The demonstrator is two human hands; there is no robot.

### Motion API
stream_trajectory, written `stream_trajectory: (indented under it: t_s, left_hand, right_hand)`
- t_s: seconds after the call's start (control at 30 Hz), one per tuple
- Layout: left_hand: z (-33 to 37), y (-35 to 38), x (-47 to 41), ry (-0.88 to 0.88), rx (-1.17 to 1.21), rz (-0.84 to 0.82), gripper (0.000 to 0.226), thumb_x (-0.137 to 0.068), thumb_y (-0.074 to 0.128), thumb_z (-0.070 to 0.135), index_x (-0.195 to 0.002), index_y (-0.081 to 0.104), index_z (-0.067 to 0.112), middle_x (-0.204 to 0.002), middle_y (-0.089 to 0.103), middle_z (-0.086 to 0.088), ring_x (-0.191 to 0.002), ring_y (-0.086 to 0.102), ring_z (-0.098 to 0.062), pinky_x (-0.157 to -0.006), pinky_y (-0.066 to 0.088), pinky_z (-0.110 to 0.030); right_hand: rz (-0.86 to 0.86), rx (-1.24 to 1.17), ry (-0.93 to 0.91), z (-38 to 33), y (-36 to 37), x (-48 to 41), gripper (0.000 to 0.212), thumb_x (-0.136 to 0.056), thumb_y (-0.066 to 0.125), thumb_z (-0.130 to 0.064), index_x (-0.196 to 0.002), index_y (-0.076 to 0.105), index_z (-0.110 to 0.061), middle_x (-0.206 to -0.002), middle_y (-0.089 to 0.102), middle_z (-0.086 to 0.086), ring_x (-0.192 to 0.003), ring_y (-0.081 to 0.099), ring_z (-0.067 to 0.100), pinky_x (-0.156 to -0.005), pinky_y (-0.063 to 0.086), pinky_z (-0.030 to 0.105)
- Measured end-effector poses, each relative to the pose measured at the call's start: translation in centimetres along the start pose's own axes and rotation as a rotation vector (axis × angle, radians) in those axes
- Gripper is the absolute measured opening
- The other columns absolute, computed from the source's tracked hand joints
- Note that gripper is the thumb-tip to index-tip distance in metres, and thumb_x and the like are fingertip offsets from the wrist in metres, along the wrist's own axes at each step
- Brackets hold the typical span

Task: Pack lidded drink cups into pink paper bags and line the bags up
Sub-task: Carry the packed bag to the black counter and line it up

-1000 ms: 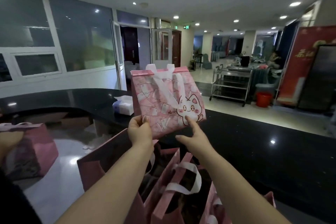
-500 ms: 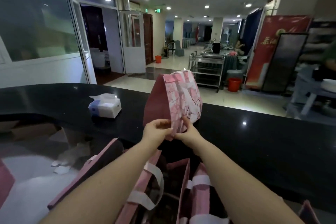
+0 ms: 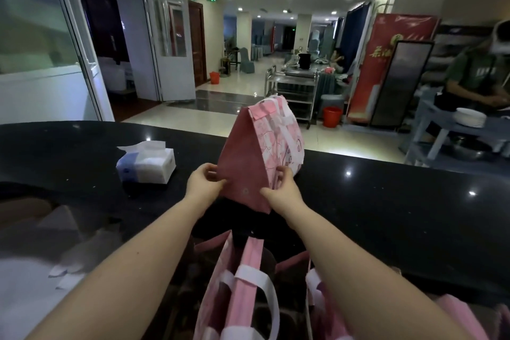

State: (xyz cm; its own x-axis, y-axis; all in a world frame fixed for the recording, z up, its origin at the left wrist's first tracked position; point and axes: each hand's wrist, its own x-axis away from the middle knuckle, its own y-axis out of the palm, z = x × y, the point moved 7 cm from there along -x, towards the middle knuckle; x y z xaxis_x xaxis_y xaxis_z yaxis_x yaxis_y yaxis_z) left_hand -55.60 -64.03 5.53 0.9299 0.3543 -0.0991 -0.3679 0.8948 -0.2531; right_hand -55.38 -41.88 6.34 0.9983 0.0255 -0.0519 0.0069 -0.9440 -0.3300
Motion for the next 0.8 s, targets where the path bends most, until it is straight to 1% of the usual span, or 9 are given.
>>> stream_trajectory:
  t_s: [0.07, 0.17, 0.33, 0.47, 0.53, 0.6, 0.67, 0.73, 0.8]
  left_hand:
    - [0.0, -1.3, -0.5, 0.031, -0.053, 0.054, 0.022, -0.073, 0.079, 0.015, -0.079, 0.061, 0.026, -0.077, 0.068, 0.005, -0.072, 0.066, -0.009, -0.057, 0.047, -0.02]
    - [-0.1, -4.2, -1.4, 0.046, -0.135, 0.143, 0.018, -0.075, 0.073, 0.011, -0.079, 0.059, 0.023, -0.078, 0.067, 0.005, -0.072, 0.064, -0.01, -0.057, 0.047, -0.023]
    - [-1.5, -9.3, -2.3, 0.021, -0.198, 0.24, 0.018, -0.079, 0.074, 0.016, -0.08, 0.059, 0.025, -0.08, 0.066, 0.008, -0.077, 0.064, -0.012, -0.07, 0.051, -0.03]
    - [-2.2, -10.3, -1.9, 0.029, -0.199, 0.236, 0.02, -0.078, 0.078, 0.021, -0.08, 0.058, 0.022, -0.08, 0.067, 0.007, -0.079, 0.065, -0.014, -0.073, 0.052, -0.031]
    - [-1.7, -10.4, -1.5, 0.041, -0.211, 0.236, 0.023, -0.076, 0.08, 0.022, -0.085, 0.058, 0.023, -0.086, 0.067, 0.007, -0.085, 0.066, -0.016, -0.075, 0.052, -0.031]
    - [-0.3, -10.6, -0.8, 0.09, -0.27, 0.251, 0.032, -0.074, 0.082, 0.025, -0.094, 0.057, 0.025, -0.096, 0.065, 0.004, -0.092, 0.064, -0.018, -0.079, 0.053, -0.035]
    - [2.1, -10.8, 0.0, 0.159, -0.327, 0.288, 0.041, -0.072, 0.083, 0.028, -0.103, 0.056, 0.026, -0.109, 0.061, 0.001, -0.104, 0.058, -0.021, -0.088, 0.051, -0.042]
    - [5.0, -10.8, 1.3, 0.253, -0.397, 0.352, 0.041, -0.072, 0.083, 0.031, -0.104, 0.058, 0.023, -0.11, 0.058, -0.001, -0.108, 0.055, -0.023, -0.093, 0.048, -0.046]
    - [7.6, -10.0, 2.8, 0.355, -0.498, 0.366, 0.032, -0.075, 0.08, 0.033, -0.098, 0.06, 0.025, -0.106, 0.057, -0.001, -0.105, 0.054, -0.024, -0.092, 0.046, -0.046]
  right_hand:
    - [-0.019, 0.005, -0.007, -0.5, 1.4, -1.1, 0.062, -0.079, 0.066, -0.013, -0.134, 0.037, -0.02, -0.13, 0.053, 0.005, -0.108, 0.06, 0.023, -0.092, 0.053, 0.042]
    - [-0.078, 0.003, -0.023, -1.6, 4.4, -2.8, 0.054, -0.08, 0.066, -0.013, -0.128, 0.042, -0.02, -0.12, 0.056, 0.004, -0.101, 0.062, 0.024, -0.089, 0.054, 0.044]
    - [-0.153, 0.065, -0.064, -2.7, 9.8, -4.9, 0.044, -0.081, 0.069, -0.019, -0.117, 0.045, -0.023, -0.098, 0.056, -0.007, -0.086, 0.062, 0.013, -0.078, 0.055, 0.033]
    - [-0.093, 0.127, -0.091, -2.4, 11.2, -5.4, 0.037, -0.081, 0.066, -0.015, -0.11, 0.044, -0.024, -0.105, 0.059, -0.001, -0.083, 0.059, 0.015, -0.066, 0.046, 0.023]
    - [-0.131, 0.164, -0.078, -2.0, 11.5, -5.2, 0.044, -0.081, 0.067, -0.018, -0.119, 0.044, -0.021, -0.113, 0.06, 0.005, -0.092, 0.062, 0.02, -0.073, 0.05, 0.027]
    - [-0.208, 0.227, -0.056, -2.0, 11.3, -4.7, 0.062, -0.08, 0.071, -0.024, -0.133, 0.039, -0.017, -0.121, 0.058, 0.008, -0.102, 0.061, 0.025, -0.082, 0.05, 0.032]
    - [-0.261, 0.3, -0.061, -2.8, 10.1, -4.1, 0.075, -0.077, 0.077, -0.03, -0.138, 0.037, -0.016, -0.125, 0.055, 0.007, -0.107, 0.059, 0.025, -0.083, 0.047, 0.03]
    - [-0.291, 0.347, -0.08, -4.2, 7.9, -3.5, 0.078, -0.073, 0.082, -0.031, -0.137, 0.039, -0.018, -0.122, 0.054, 0.004, -0.102, 0.059, 0.019, -0.079, 0.045, 0.026]
    - [-0.325, 0.401, -0.116, -5.9, 5.5, -2.4, 0.07, -0.071, 0.083, -0.031, -0.131, 0.046, -0.022, -0.117, 0.054, 0.0, -0.089, 0.056, 0.007, -0.073, 0.043, 0.022]
